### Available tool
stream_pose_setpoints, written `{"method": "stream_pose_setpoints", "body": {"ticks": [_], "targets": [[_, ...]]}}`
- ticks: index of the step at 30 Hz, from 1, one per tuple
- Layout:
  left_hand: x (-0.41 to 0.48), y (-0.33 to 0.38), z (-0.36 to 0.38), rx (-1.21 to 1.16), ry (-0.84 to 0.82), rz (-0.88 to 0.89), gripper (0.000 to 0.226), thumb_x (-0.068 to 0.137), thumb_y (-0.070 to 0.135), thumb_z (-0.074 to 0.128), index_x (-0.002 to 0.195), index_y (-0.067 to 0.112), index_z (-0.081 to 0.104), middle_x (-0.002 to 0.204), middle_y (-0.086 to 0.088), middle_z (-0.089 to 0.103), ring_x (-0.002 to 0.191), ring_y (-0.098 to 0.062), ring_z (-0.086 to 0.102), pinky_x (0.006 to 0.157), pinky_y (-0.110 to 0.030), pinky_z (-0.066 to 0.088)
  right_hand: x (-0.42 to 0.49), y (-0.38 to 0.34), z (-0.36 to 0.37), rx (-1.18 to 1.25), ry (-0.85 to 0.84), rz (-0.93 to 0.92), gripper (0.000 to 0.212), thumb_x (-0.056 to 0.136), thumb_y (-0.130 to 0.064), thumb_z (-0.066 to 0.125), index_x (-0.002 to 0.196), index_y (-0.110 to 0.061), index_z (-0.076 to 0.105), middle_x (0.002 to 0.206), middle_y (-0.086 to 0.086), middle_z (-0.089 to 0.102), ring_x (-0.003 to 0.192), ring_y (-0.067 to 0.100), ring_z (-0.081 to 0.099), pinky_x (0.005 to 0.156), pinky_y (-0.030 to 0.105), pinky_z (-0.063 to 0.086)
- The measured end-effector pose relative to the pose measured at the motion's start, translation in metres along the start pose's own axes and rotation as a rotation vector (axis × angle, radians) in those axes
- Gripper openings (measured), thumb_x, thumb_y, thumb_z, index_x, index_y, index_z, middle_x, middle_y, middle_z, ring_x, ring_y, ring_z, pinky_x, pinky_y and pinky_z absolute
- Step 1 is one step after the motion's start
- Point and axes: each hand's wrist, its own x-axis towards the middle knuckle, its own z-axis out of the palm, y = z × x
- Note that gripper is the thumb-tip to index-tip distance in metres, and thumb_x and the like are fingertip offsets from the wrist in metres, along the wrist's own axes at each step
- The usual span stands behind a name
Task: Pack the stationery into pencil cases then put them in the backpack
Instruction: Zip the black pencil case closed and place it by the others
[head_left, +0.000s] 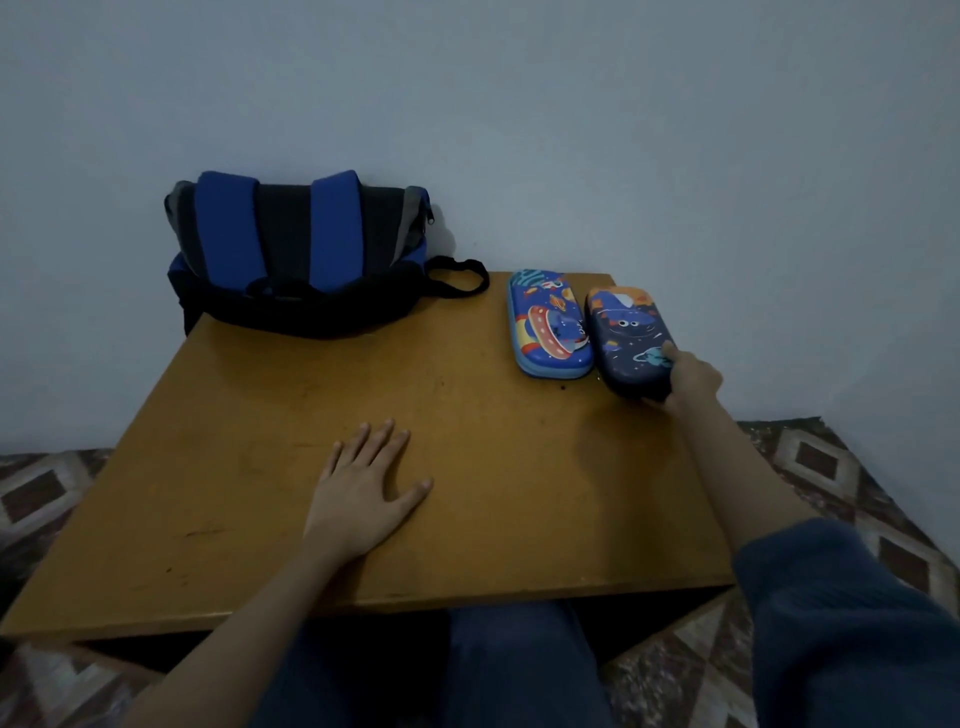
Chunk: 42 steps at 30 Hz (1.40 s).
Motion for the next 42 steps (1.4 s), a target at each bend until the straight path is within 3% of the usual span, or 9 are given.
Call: {"method": "stream_pose_setpoints", "body": {"ticks": [4,7,11,17,23,29,34,37,42], "targets": [[0.001,-0.003,0.002,-0.017,0.033,0.001,0.114,0.051,0.091,-0.016,0.147,0.037,0.011,0.156,0.015,0.004,0.144,-0.007,-0.003,0.115,-0.033,-0.002,0.012,-0.011,0.006,-0.009,-0.013,-0.022,0.031,0.084,-0.021,0.068,0.108,-0.011,0.050,0.125,0.013,0.057,0.109,0.031,0.058,0.072,0.047,0.051],[0.001,-0.001,0.002,-0.015,0.037,-0.002,0.114,0.050,0.091,-0.016,0.147,0.038,0.011,0.156,0.017,0.004,0.144,-0.007,-0.003,0.115,-0.032,-0.003,0.026,-0.018,0.011,-0.006,-0.029,-0.061,0.043,0.082,-0.023,0.070,0.119,-0.007,0.053,0.125,0.012,0.058,0.102,0.028,0.060,0.063,0.043,0.053],[0.002,0.000,0.001,-0.020,0.043,-0.013,0.114,0.050,0.092,-0.016,0.146,0.039,0.012,0.156,0.017,0.005,0.144,-0.006,-0.002,0.115,-0.031,-0.002,0.031,-0.019,0.018,-0.100,0.096,-0.203,0.055,0.080,-0.014,0.068,0.129,-0.005,0.045,0.132,0.015,0.050,0.106,0.025,0.056,0.085,0.033,0.052],[0.002,-0.001,0.001,-0.015,0.032,-0.015,0.114,0.049,0.092,-0.017,0.146,0.039,0.010,0.155,0.018,0.004,0.143,-0.005,-0.003,0.115,-0.031,-0.002,0.027,0.001,0.017,-0.376,0.083,-0.300,0.057,0.083,-0.010,0.067,0.134,-0.005,0.042,0.138,0.015,0.045,0.121,0.028,0.050,0.085,0.025,0.043],[0.003,-0.001,0.001,-0.018,0.025,-0.019,0.115,0.048,0.092,-0.017,0.146,0.039,0.011,0.155,0.018,0.004,0.144,-0.006,-0.002,0.116,-0.032,0.000,0.019,0.000,0.016,-0.600,0.087,-0.408,0.054,0.085,-0.017,0.066,0.132,-0.002,0.044,0.135,0.018,0.048,0.123,0.032,0.048,0.094,0.033,0.042],[0.002,-0.002,0.002,-0.024,0.029,-0.012,0.114,0.050,0.092,-0.016,0.146,0.038,0.012,0.156,0.017,0.005,0.144,-0.006,-0.002,0.116,-0.034,0.000,0.021,0.011,0.013,-0.986,0.024,-0.502,0.045,0.091,-0.016,0.046,0.136,-0.013,0.046,0.140,0.016,0.041,0.126,0.038,0.034,0.103,0.049,0.035],[0.002,-0.001,0.000,-0.024,0.033,-0.012,0.116,0.048,0.091,-0.018,0.146,0.038,0.013,0.156,0.017,0.005,0.144,-0.007,-0.002,0.116,-0.034,0.001,0.008,0.009,0.022,-1.259,0.020,-0.541,0.049,0.093,-0.024,0.047,0.140,-0.014,0.037,0.151,0.014,0.025,0.138,0.036,0.021,0.112,0.057,0.016],[0.001,-0.001,0.000,-0.032,0.045,-0.009,0.117,0.047,0.091,-0.018,0.146,0.038,0.014,0.156,0.017,0.006,0.144,-0.007,-0.002,0.117,-0.034,0.001,-0.020,0.020,0.045,-1.388,-0.091,-0.745,0.052,0.093,-0.030,0.049,0.142,-0.016,0.036,0.155,0.011,0.020,0.143,0.033,0.015,0.114,0.057,0.011],[0.001,-0.002,-0.003,-0.072,0.011,-0.015,0.118,0.046,0.094,-0.012,0.145,0.039,0.017,0.155,0.018,0.009,0.144,-0.006,0.001,0.116,-0.031,0.000,-0.098,0.080,0.079,-1.377,-0.563,-1.005,0.053,0.095,-0.036,0.046,0.143,-0.019,0.034,0.155,0.002,0.022,0.145,0.021,0.014,0.119,0.044,0.007]]}}
